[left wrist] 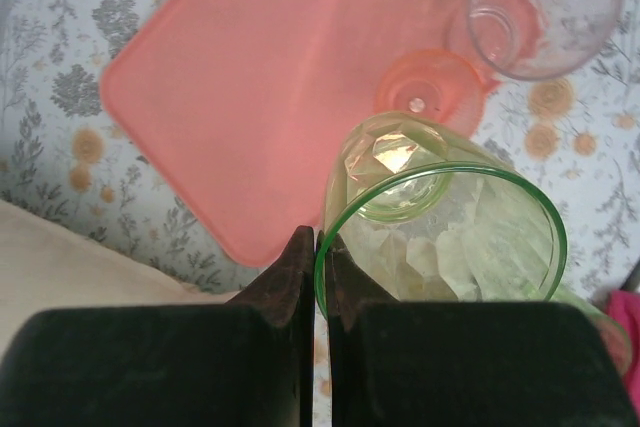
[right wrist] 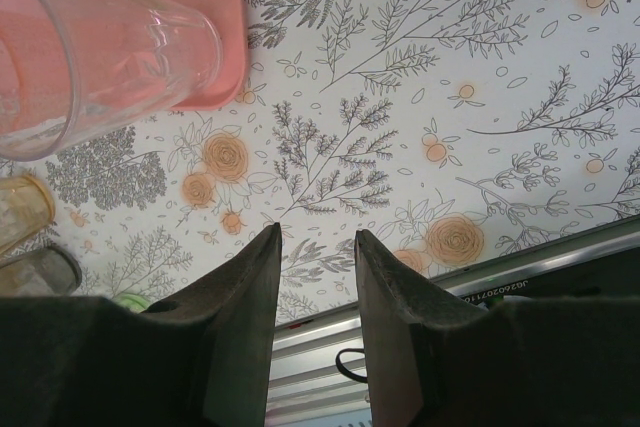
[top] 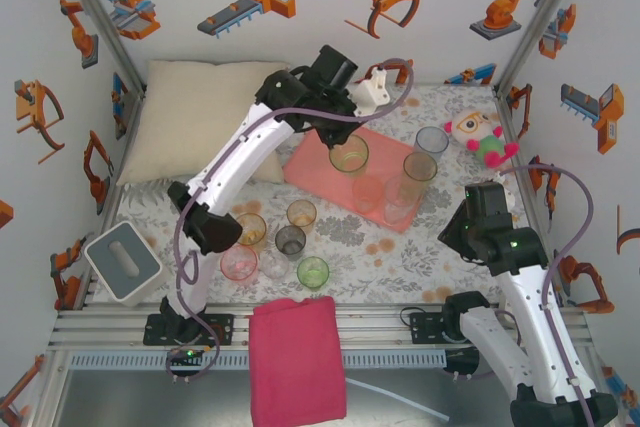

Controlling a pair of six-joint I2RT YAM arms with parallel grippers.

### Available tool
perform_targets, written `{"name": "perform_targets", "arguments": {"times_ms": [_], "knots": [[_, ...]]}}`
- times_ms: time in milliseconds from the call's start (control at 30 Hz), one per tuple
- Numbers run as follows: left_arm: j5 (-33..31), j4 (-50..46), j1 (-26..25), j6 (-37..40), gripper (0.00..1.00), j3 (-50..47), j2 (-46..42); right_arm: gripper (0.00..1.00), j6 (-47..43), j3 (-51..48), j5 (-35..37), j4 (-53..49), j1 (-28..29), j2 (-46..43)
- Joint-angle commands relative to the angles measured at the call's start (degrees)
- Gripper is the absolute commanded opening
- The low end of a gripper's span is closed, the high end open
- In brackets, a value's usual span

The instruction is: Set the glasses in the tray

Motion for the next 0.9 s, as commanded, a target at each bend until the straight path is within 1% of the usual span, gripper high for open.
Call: {"name": "perform_targets", "arguments": {"times_ms": [0,200,400,867], "knots": [[0.46,0.38,2.12,1.12,0.03,2.38,3.07,0.37,0.05,0.4,0.29,-1.55,-0.4,0.03],[1.47,9.26,4.47,-0.39,0.04,1.74,6.64,0.37,1.0,-0.33,0.72,-0.8,-0.39,0.15],[1.59,15.57,5.18,-0.72,0.05,1.58,10.75,0.36,1.29,-0.07,0.9,-0.36,-0.39,1.53],[5.53,23.63,5.84,-4.5,0.06,1.37,17.5,0.36,3.53,-2.08,0.55,1.31,-0.35,1.6]]}}
